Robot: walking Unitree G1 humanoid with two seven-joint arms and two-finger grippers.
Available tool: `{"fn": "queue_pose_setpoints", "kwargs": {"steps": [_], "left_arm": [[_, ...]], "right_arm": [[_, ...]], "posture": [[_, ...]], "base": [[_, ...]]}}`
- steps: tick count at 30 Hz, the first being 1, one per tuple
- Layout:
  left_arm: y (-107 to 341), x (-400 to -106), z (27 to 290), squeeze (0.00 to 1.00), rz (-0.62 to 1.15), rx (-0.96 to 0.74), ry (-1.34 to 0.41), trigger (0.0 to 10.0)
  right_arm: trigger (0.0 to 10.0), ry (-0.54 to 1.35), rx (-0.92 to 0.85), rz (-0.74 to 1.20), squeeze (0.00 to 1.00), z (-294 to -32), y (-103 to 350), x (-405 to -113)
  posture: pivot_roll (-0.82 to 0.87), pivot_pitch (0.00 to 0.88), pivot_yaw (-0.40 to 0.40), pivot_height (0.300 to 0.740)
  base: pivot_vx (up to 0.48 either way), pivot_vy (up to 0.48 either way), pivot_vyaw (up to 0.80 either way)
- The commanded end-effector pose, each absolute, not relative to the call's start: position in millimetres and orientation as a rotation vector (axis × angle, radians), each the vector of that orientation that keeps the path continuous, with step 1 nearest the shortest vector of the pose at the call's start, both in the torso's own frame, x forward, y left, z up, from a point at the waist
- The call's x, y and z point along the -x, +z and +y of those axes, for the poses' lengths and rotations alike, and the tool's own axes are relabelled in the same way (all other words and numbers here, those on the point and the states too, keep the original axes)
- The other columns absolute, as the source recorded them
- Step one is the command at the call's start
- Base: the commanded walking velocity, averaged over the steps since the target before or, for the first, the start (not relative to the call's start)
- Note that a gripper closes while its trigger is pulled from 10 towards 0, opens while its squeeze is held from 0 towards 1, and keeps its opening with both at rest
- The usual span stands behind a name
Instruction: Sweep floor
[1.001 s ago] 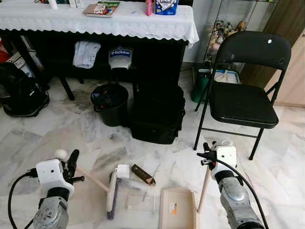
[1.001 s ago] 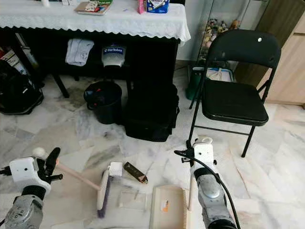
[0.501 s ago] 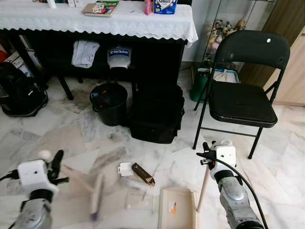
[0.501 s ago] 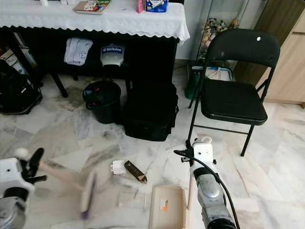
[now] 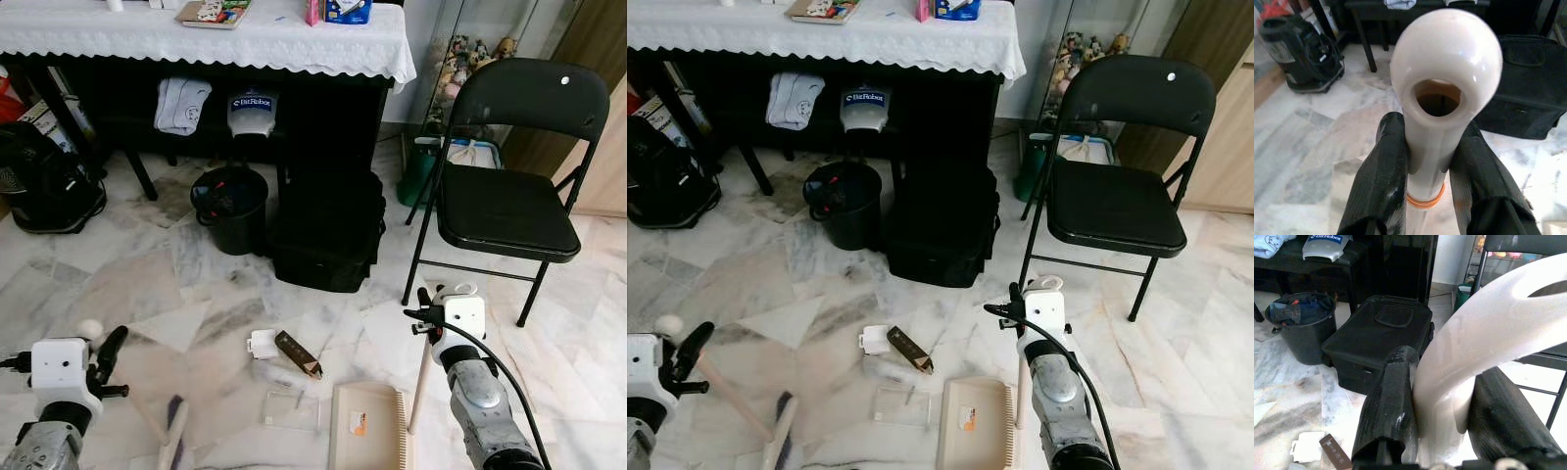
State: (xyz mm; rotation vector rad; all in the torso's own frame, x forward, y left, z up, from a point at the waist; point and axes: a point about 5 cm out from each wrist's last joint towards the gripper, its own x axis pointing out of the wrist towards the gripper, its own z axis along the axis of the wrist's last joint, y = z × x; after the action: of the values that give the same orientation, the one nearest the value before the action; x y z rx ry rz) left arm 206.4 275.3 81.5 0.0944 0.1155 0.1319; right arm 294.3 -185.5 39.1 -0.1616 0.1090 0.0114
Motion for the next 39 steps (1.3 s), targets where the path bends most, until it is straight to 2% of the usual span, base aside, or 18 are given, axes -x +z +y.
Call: {"fn": "queue_pose_setpoints", "kwargs": {"steps": [1, 15, 25, 29, 39], "left_arm": [[78.6, -205.7, 269.5, 0.0, 0.124, -0.026, 0.125, 10.0], [75.6, -208.2, 264.7, 0.0, 0.085, 0.163, 0.19, 10.0], [86.8, -215.5, 266.8, 0.0, 0.085, 0.238, 0.081, 10.0], [88.8, -216.4, 257.1, 0.0, 0.109, 0.264, -0.01, 10.0], [96.6, -217.2, 245.3, 0.0, 0.123, 0.304, -0.106, 10.0]], "right_arm": [[10.0, 0.014, 0.16, 0.15, 0.0, -184.3, 30.1, -289.5], [10.0, 0.007, 0.161, 0.145, 0.0, -186.2, 31.6, -290.8], [10.0, 0.005, 0.164, 0.147, 0.0, -186.4, 31.6, -291.3], [10.0, 0.008, 0.161, 0.146, 0.0, -185.3, 31.8, -291.8], [10.0, 0.013, 0.159, 0.145, 0.0, -183.6, 32.3, -293.4]], "posture": [[0.03, 0.151, 0.013, 0.74], [0.03, 0.153, 0.013, 0.74], [0.02, 0.154, 0.013, 0.74], [0.02, 0.154, 0.012, 0.74], [0.03, 0.155, 0.014, 0.74]], "base": [[0.0, 0.0, 0.0], [0.0, 0.0, 0.0], [0.0, 0.0, 0.0], [0.0, 0.0, 0.0], [0.0, 0.0, 0.0]]}}
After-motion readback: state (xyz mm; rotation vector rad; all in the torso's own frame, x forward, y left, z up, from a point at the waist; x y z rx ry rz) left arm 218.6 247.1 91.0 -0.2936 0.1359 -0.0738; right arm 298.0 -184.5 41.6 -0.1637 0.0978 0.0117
